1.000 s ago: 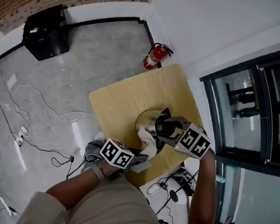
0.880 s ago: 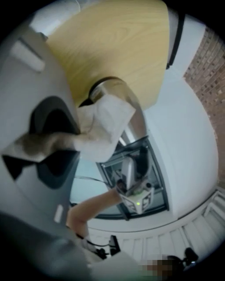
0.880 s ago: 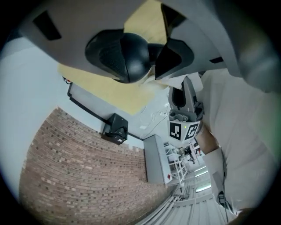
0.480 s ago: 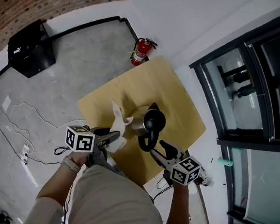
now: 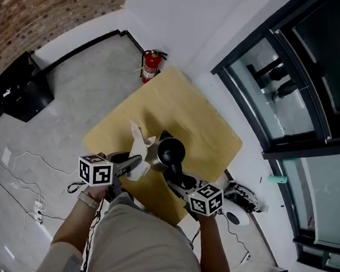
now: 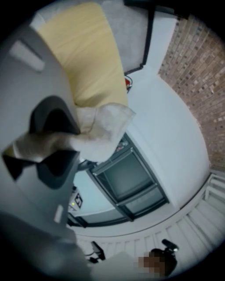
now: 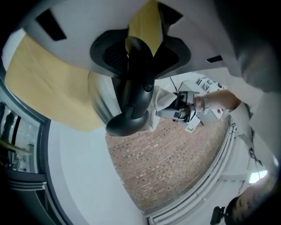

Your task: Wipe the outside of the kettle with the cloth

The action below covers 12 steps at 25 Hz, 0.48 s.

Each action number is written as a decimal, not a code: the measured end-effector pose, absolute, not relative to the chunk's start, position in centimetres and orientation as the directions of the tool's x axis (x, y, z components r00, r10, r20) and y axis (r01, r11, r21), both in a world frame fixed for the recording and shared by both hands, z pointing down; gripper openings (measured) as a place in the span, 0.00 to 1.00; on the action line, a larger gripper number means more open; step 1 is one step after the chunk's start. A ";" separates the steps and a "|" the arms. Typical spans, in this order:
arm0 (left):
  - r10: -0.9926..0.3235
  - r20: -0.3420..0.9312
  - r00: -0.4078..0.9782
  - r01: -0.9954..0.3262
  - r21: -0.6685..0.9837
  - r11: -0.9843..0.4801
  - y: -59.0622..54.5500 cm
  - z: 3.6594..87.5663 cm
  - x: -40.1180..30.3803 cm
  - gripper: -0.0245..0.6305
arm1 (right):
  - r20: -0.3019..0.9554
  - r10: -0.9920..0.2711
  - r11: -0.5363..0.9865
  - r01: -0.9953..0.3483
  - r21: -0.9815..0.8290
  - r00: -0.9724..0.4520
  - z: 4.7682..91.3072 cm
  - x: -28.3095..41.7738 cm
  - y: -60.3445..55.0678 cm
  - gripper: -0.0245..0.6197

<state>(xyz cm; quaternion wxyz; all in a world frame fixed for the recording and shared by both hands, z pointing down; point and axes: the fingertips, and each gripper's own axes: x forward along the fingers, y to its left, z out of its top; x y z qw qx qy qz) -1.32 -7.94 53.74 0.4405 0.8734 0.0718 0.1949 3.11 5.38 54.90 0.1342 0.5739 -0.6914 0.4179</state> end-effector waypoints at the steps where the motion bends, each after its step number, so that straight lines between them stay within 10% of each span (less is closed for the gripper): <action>1: 0.300 0.296 0.907 -0.044 0.774 -0.631 -7.8 53.7 -1.2 0.19 | 0.673 -0.662 0.012 -0.902 -0.431 -0.330 54.9 2.9 6.6 0.29; 12: 0.394 0.360 0.846 -0.004 0.742 -0.670 -4.3 54.7 4.4 0.19 | 0.684 -0.608 0.075 -0.887 -0.456 -0.403 55.1 1.6 10.4 0.29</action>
